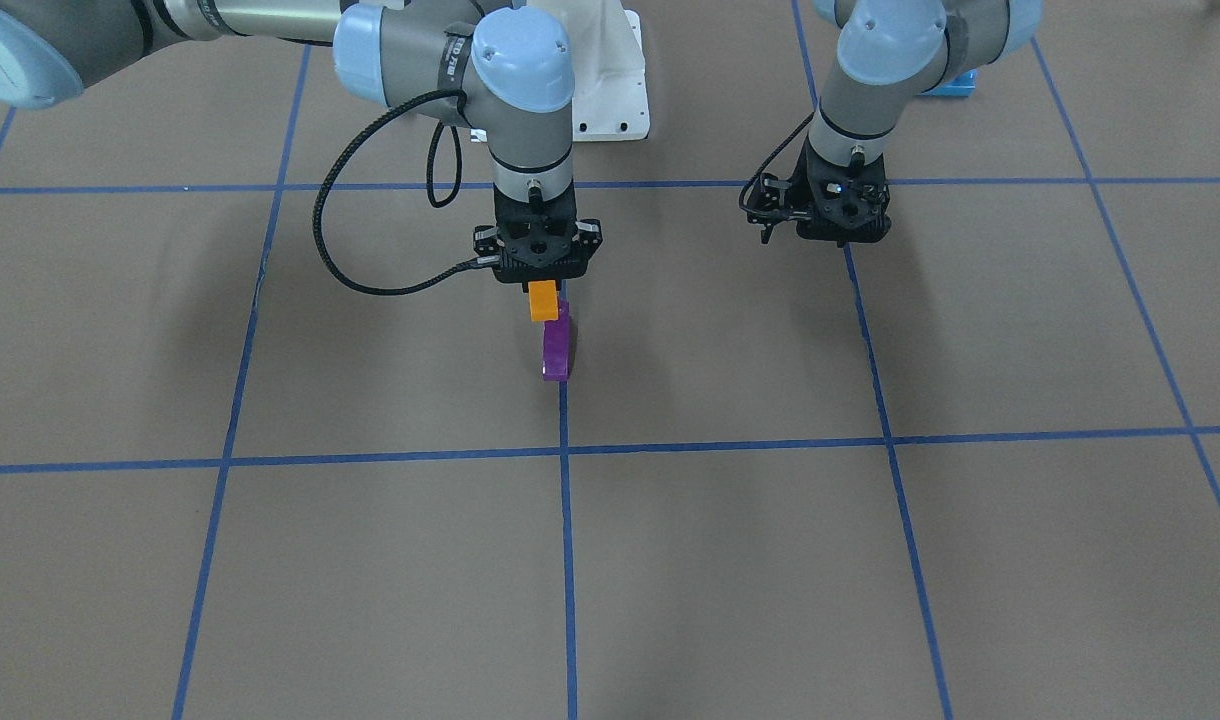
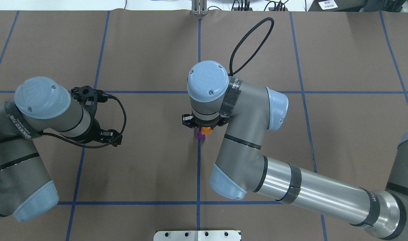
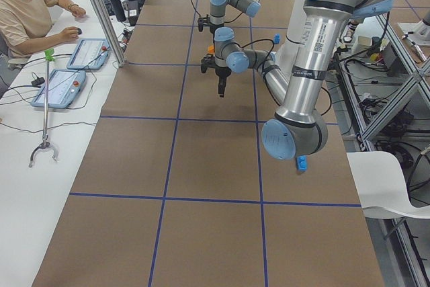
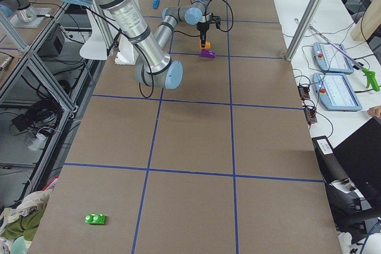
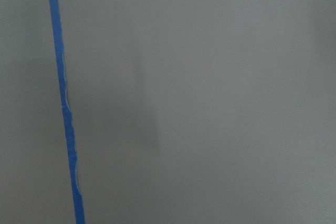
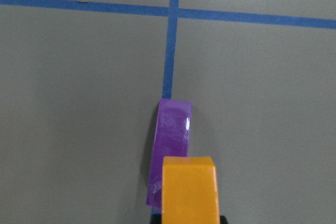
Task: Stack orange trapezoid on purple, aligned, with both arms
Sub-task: 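Lower the orange block onto the purple block with the right gripper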
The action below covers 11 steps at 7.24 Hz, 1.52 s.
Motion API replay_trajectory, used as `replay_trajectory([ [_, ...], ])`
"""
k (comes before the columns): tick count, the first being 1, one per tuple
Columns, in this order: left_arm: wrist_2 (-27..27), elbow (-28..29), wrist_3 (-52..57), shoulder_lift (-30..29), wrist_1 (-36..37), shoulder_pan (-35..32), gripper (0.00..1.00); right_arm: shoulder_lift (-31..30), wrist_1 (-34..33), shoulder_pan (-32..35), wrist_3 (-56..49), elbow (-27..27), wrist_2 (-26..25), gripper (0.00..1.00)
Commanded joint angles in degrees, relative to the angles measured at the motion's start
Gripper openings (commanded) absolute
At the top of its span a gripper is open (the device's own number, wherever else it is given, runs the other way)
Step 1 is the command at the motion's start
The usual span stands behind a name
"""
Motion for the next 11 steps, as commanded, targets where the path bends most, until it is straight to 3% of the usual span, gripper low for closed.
replay_trajectory([
  [1,0.0,0.0,-0.1,-0.1,0.1,0.0,1.0,0.0,0.4,0.1,-0.1,-1.3,0.1,0.0],
  [4,0.0,0.0,-0.1,-0.3,0.0,0.1,1.0,-0.2,10.0,0.2,4.0,-4.5,1.5,0.0],
  [11,0.0,0.0,-0.3,-0.6,0.0,0.2,1.0,-0.2,5.4,-0.3,3.9,-4.5,1.2,0.0],
])
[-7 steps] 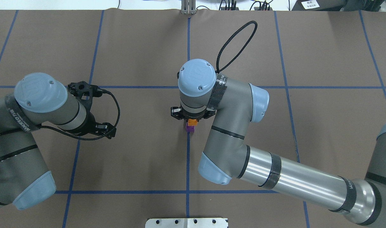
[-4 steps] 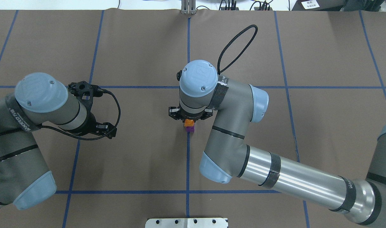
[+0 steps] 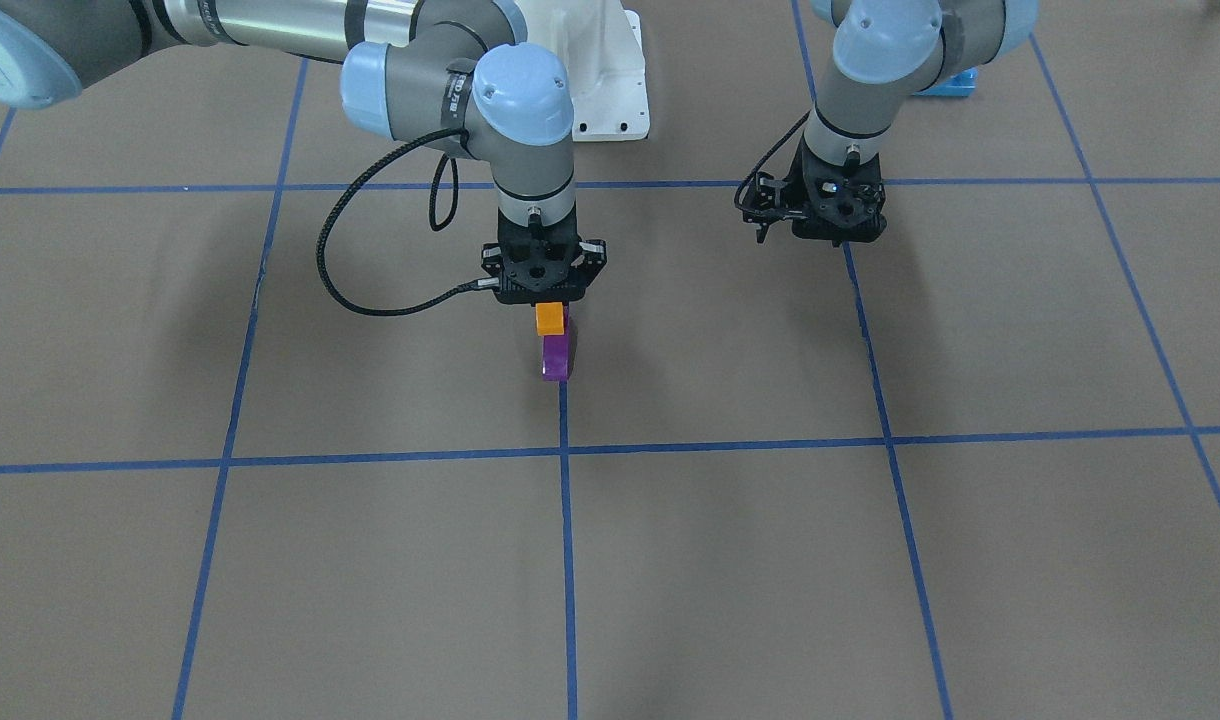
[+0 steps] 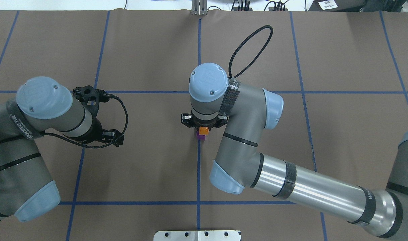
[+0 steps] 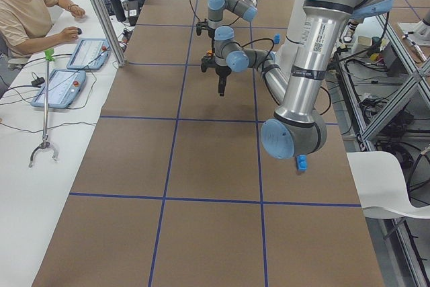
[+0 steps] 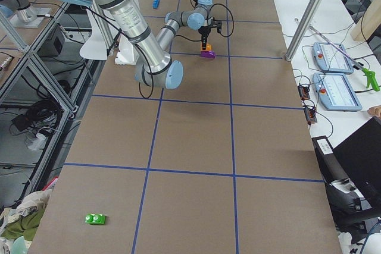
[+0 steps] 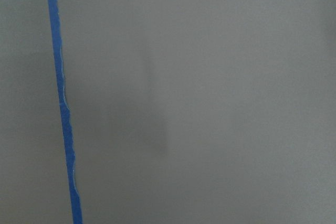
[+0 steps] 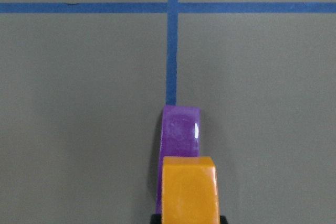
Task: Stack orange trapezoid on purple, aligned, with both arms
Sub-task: 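Lower the orange block onto the purple block with the right gripper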
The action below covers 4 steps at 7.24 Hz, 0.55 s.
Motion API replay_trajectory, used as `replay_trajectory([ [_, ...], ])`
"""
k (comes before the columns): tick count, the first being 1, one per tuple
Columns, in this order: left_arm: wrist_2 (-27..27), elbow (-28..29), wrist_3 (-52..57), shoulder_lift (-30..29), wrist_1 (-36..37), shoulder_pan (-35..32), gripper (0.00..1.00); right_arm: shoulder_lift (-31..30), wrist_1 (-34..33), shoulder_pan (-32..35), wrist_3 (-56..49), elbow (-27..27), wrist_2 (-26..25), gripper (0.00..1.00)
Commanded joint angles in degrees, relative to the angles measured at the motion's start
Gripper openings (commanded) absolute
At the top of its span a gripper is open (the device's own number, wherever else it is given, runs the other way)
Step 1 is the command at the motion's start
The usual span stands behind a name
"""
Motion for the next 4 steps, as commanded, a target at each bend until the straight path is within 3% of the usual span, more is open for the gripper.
replay_trajectory([
  [1,0.0,0.0,-0.1,-0.1,0.0,0.0,1.0,0.0,-0.1,-0.4,-0.1,-0.1,-0.1,0.0],
  [4,0.0,0.1,-0.1,-0.1,0.0,0.0,1.0,0.2,-0.1,0.1,-0.9,0.7,-0.2,0.0],
])
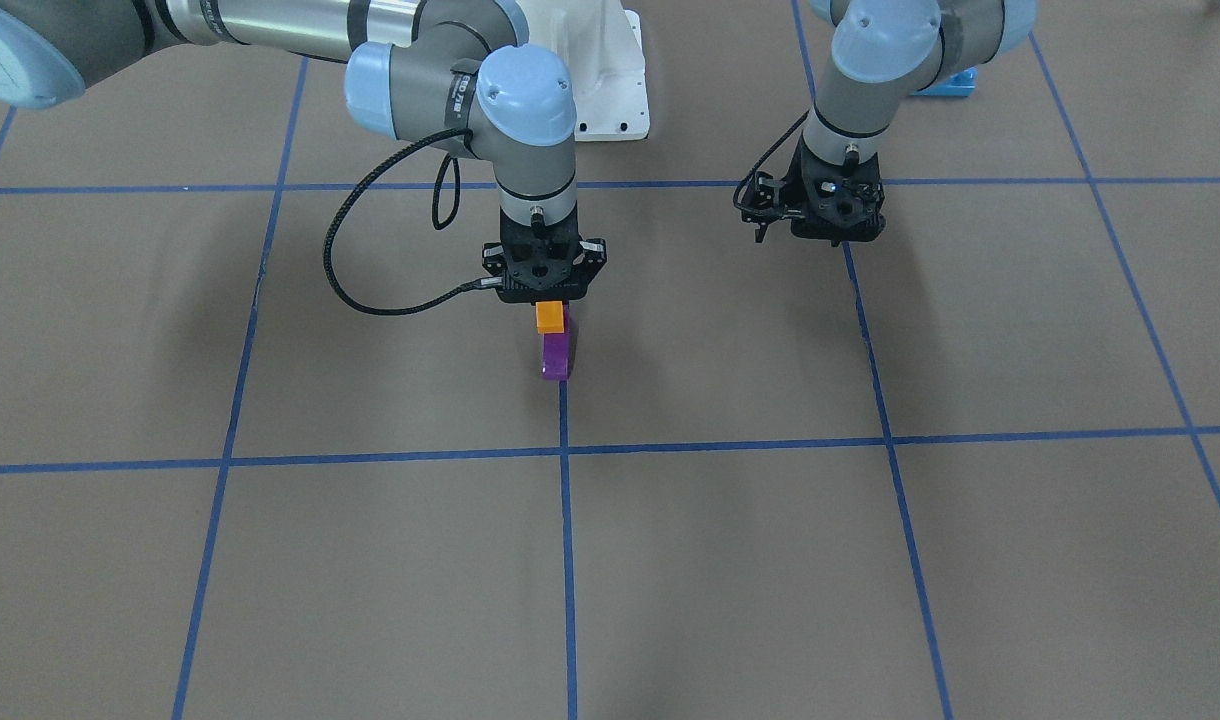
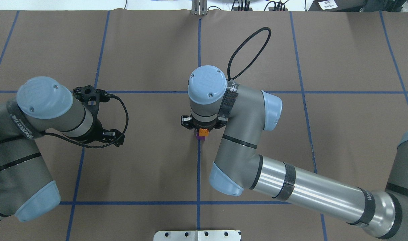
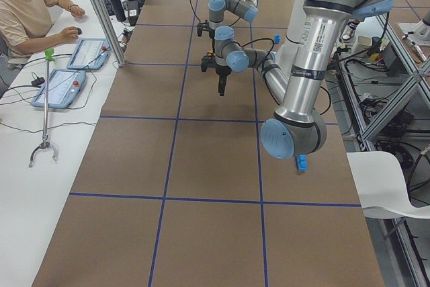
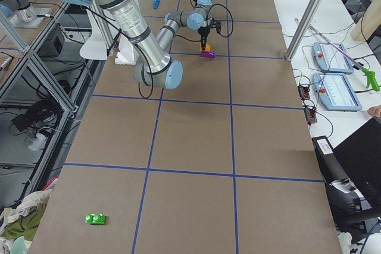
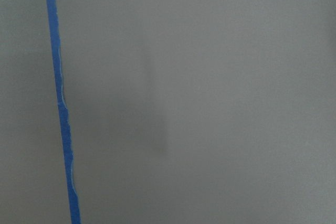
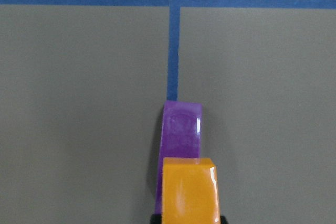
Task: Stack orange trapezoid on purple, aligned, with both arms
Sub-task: 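Lower the orange block onto the purple block with the right gripper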
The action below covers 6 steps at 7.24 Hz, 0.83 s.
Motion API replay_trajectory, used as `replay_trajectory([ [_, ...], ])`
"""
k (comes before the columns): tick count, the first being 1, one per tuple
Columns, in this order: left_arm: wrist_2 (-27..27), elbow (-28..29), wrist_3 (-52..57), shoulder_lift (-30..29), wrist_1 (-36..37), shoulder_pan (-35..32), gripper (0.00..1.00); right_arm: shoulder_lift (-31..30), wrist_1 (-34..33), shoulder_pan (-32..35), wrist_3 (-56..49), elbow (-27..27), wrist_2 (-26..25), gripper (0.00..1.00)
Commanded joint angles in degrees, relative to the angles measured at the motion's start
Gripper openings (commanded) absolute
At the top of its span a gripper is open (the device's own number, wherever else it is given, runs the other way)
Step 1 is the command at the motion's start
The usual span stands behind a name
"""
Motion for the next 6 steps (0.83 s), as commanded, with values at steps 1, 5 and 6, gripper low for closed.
replay_trajectory([
  [1,0.0,0.0,0.0,0.0,0.0,0.0,1.0,0.2,0.0,0.3,-0.1,0.7,0.0,0.0],
  [5,0.0,0.0,-0.1,-0.1,0.0,0.0,1.0,0.1,0.1,-0.1,-0.2,-0.5,-1.0,0.0],
  [6,0.0,0.0,-0.1,-0.1,0.0,0.0,1.0,0.3,0.1,-0.1,-0.3,-0.5,-1.1,0.0],
])
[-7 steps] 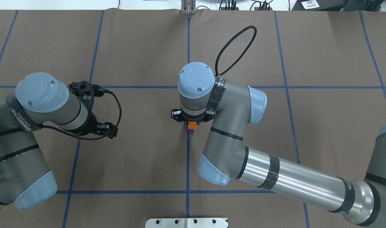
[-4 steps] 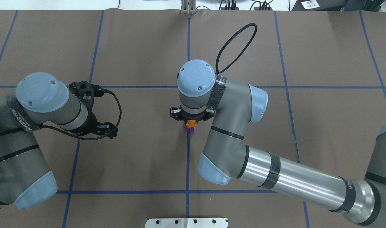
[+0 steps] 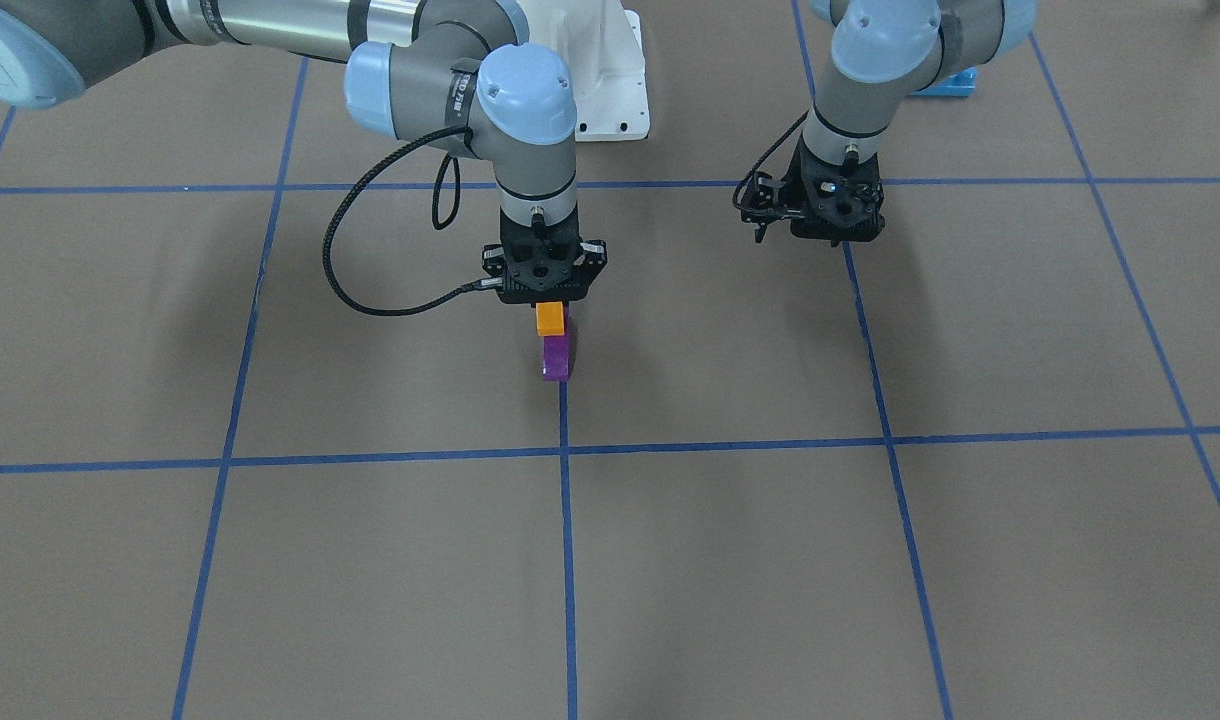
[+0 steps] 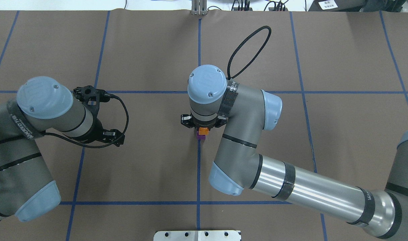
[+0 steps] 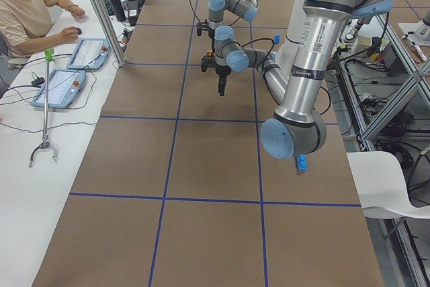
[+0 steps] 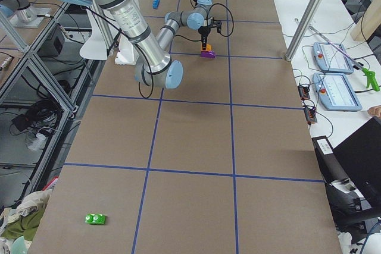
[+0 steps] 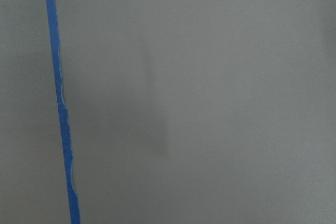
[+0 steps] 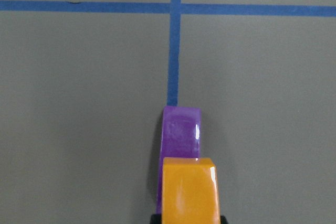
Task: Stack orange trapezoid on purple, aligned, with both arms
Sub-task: 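Lower the orange block onto the purple block with the right gripper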
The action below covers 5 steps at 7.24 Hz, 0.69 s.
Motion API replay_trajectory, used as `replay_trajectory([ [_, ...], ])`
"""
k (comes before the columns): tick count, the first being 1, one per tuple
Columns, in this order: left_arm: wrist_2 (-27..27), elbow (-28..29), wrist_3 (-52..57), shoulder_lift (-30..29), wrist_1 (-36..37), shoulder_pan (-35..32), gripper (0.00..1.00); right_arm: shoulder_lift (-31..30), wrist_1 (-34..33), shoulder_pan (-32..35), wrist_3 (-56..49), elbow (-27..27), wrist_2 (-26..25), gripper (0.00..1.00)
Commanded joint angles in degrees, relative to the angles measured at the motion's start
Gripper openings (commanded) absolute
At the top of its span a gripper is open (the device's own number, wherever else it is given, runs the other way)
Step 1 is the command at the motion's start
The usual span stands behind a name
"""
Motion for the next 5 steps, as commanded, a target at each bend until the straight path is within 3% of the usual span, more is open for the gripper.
replay_trajectory([
  [1,0.0,0.0,0.0,0.0,0.0,0.0,1.0,0.1,0.0,-0.1,-0.1,-0.1,-0.3,0.0],
  [5,0.0,0.1,0.0,0.0,0.0,0.1,1.0,0.2,0.2,-0.2,-0.5,-0.6,-0.8,0.0],
])
